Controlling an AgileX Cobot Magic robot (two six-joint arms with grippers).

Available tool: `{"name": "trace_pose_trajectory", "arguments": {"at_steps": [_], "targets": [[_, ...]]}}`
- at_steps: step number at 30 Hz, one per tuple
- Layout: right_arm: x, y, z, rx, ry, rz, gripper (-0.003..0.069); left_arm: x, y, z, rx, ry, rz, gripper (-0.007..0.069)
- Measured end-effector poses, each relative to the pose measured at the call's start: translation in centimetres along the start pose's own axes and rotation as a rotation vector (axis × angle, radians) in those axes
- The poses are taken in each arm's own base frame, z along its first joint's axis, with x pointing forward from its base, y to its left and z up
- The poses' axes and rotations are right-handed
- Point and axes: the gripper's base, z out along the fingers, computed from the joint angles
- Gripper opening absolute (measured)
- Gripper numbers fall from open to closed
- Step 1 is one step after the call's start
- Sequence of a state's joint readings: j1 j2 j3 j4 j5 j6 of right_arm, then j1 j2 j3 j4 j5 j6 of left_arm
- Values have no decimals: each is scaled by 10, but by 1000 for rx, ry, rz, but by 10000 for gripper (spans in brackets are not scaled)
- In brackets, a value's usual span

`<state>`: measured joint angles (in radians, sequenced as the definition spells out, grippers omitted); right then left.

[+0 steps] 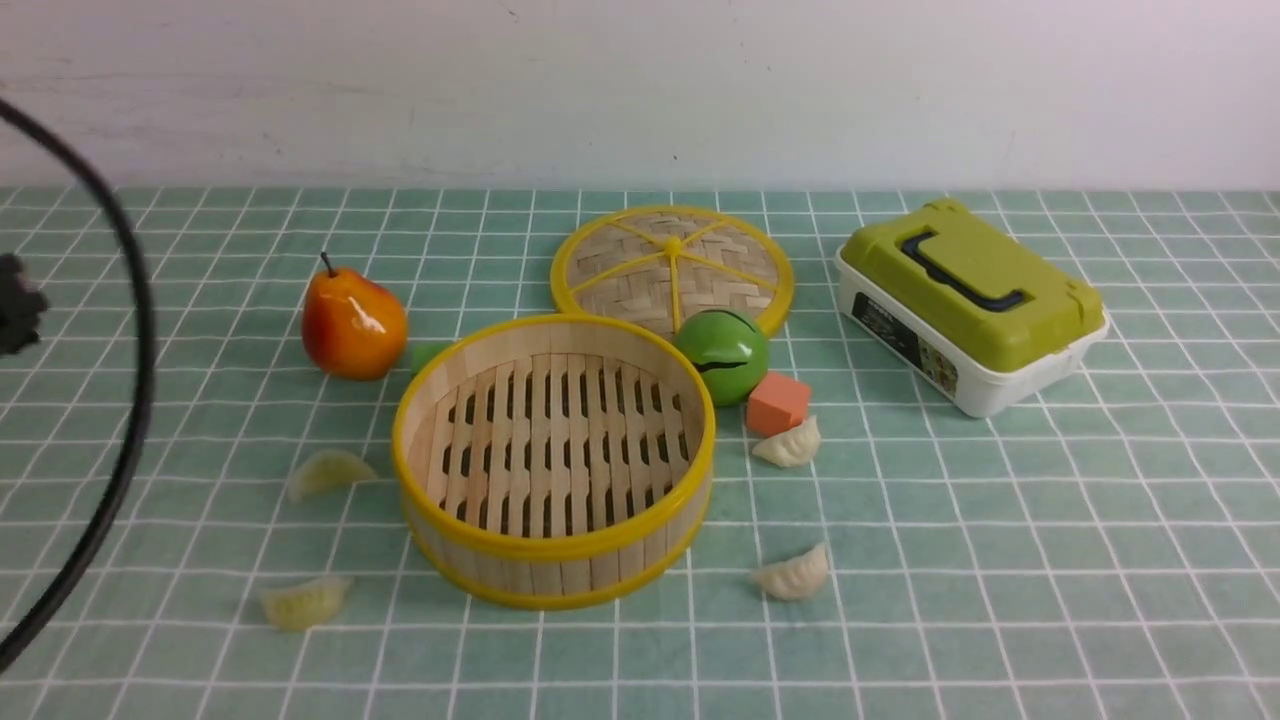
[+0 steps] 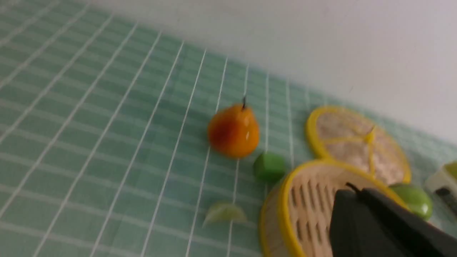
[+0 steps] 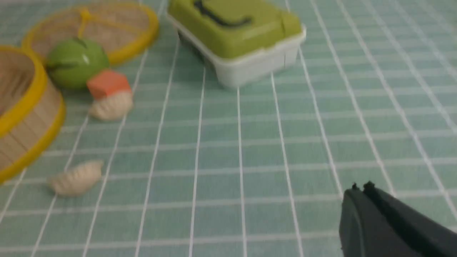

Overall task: Put the dumplings into the steamer on the table with the blue tablecloth.
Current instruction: 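Reach for and grasp a dumpling on the table with the left gripper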

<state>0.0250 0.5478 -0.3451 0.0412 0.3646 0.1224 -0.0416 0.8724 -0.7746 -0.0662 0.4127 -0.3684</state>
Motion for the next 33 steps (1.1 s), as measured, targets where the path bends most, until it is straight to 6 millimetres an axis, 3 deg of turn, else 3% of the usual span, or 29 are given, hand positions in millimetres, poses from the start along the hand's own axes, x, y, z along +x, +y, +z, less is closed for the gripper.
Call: {"name": "trace_pose_trajectory", "arguments": {"at_steps": [4,10,16,18,21,25,28,33], "targets": [[-1,5,7,-32,192,-51,-15,-6,-5,43,-73,267,80,-14],[0,15,14,-148,218,-99,-13,-8,-12,113,-38,541,246,14],[9,21,17,-214,197,-109,-11,-3,-12,167,39,625,429,229],[11,25,17,-245,198,-127,-11,0,-10,187,74,651,538,343],[10,28,17,-268,183,-156,-10,8,-5,208,114,656,674,397],[7,28,17,-259,149,-155,-7,29,6,239,168,673,846,393],[6,28,17,-256,141,-154,-4,42,13,254,178,687,877,366],[6,28,17,-256,139,-154,-1,63,24,276,171,707,887,260]]}}
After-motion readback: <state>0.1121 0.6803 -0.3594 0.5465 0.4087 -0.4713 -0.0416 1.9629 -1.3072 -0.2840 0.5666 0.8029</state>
